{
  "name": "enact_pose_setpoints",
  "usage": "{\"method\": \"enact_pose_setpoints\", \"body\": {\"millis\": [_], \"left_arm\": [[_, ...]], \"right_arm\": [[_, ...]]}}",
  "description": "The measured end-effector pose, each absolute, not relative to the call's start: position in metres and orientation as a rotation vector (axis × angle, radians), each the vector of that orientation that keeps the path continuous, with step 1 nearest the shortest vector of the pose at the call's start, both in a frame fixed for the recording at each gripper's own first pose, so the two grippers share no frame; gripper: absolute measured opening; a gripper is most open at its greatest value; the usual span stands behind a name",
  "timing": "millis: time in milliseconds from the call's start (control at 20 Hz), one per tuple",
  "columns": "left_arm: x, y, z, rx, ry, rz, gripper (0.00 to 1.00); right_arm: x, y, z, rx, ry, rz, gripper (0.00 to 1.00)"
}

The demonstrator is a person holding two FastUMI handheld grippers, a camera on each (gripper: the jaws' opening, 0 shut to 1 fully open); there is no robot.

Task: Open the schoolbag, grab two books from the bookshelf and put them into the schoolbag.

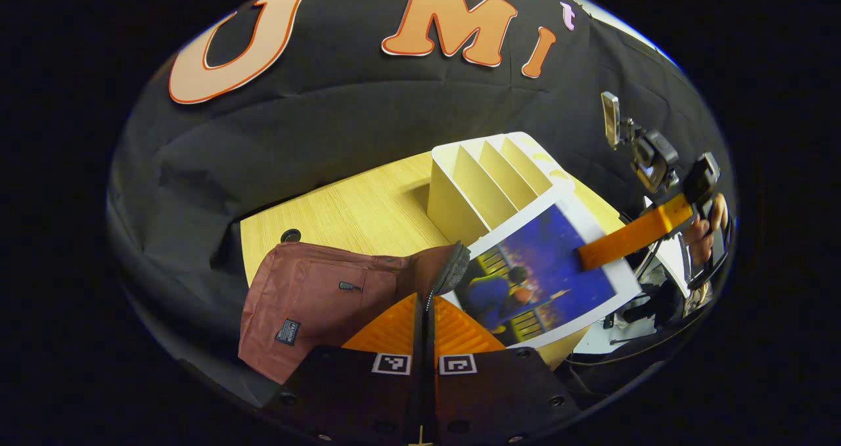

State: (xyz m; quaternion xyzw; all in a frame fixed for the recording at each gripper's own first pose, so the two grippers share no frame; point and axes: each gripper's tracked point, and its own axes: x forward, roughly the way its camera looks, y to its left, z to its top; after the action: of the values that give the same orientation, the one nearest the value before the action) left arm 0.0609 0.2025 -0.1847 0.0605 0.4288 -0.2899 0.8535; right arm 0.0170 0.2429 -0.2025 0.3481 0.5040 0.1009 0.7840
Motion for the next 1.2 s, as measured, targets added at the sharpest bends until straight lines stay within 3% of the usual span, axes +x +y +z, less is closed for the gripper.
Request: {"method": "enact_pose_setpoints", "body": {"millis": [600,1200], "left_arm": [[0.049,0.182,-0.171,0.159,0.868,-0.674,0.02],[0.039,0.17,-0.164,0.223,0.85,-0.707,0.02]], "right_arm": [[0.036,0.319,-0.272,1.007,1.025,0.263,0.25],[0.066,0.369,-0.3,1.011,0.975,0.293,0.26]]}}
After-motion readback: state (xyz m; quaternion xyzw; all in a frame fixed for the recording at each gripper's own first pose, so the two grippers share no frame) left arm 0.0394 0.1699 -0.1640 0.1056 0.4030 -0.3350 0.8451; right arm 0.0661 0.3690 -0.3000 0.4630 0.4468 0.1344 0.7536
